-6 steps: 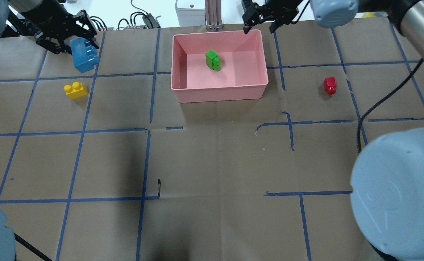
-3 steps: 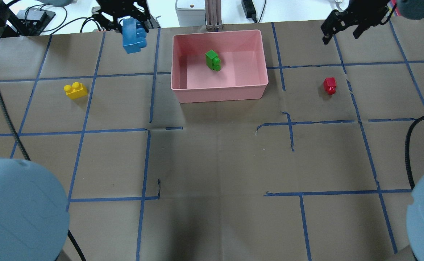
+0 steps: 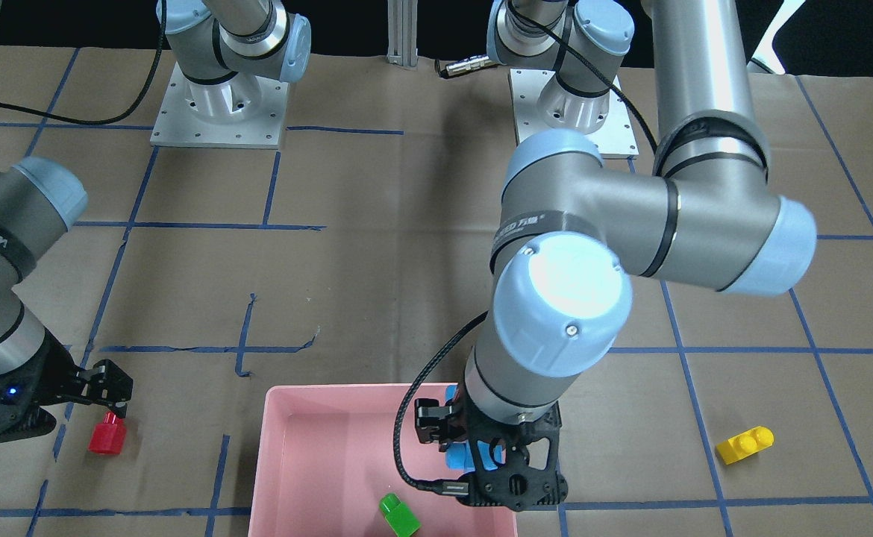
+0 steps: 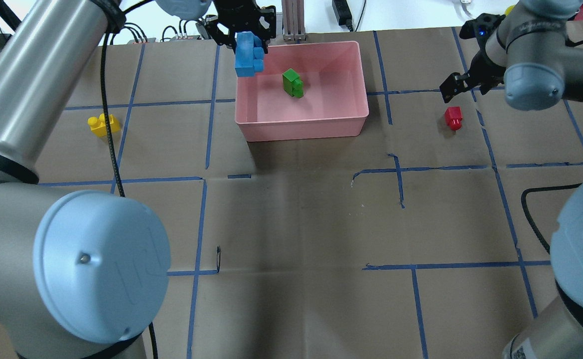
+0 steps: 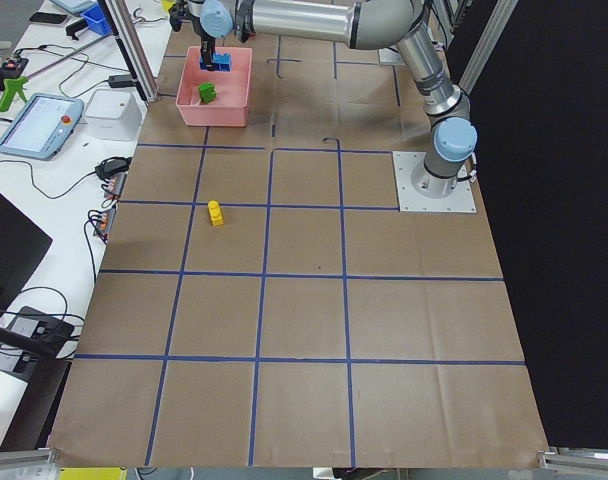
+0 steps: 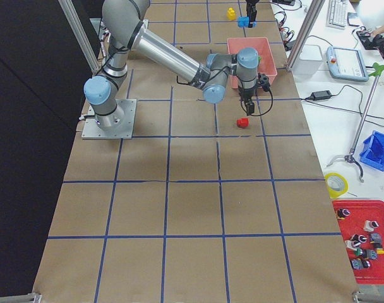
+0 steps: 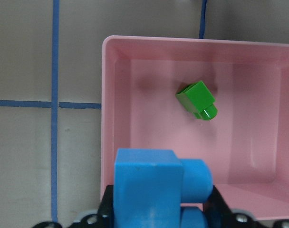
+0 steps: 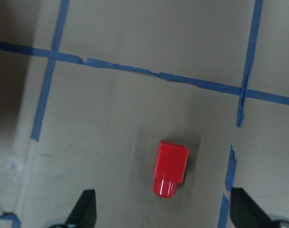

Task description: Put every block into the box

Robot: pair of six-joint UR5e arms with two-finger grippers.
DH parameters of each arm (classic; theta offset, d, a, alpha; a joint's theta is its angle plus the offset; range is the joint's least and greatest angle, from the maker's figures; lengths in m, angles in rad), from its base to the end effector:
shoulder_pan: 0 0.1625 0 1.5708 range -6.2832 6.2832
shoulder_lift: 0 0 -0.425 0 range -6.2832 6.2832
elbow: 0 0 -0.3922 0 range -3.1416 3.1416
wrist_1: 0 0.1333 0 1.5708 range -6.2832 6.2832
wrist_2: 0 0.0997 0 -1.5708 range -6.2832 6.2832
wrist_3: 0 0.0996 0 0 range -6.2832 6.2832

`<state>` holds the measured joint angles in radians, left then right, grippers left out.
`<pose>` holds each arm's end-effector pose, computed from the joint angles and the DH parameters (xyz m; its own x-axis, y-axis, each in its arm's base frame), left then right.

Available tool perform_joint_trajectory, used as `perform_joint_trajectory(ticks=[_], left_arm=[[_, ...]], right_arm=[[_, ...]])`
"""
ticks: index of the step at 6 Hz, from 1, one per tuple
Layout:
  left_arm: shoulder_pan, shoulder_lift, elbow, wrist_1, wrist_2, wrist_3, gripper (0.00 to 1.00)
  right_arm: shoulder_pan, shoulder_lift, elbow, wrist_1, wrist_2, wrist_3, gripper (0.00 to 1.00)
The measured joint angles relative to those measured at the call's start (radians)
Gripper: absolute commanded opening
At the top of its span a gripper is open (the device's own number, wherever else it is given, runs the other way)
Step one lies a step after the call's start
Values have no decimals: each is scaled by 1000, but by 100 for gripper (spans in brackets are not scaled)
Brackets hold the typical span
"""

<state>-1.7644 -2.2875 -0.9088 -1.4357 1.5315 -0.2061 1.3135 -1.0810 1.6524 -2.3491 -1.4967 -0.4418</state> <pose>-0.2844 -0.7372 0.3703 -0.9985 -0.0090 0.0548 -0.0128 0.9974 -0.0706 -0.0288 -0.6623 0.2487 -0.9818 -0.1886 0.0223 -0.1889 0.9578 -0.2167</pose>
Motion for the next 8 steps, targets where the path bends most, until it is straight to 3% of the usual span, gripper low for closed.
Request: perform_joint_trajectory(ticks=[1,2,3,4,5,8], left_arm=[[-15,-55,-2,61,12,-3,17],[-23,-95,-5,110,15,-5,48],[-28,-116,-7,138,17,-5,98],[-35,-122,-9,164,20,-7,100],[-43,-112,-12,182,23,-11,100],[-32,45,-47,112,67,-10,100]], right_arm=[[-3,64,17,-98,1,1,99],[-3,101,27,-140,0,1,93],[-3,113,33,-151,-2,1,47],[-3,113,34,-149,-8,1,10],[-3,111,35,-127,-15,0,4],[-4,93,19,-68,-35,0,4]])
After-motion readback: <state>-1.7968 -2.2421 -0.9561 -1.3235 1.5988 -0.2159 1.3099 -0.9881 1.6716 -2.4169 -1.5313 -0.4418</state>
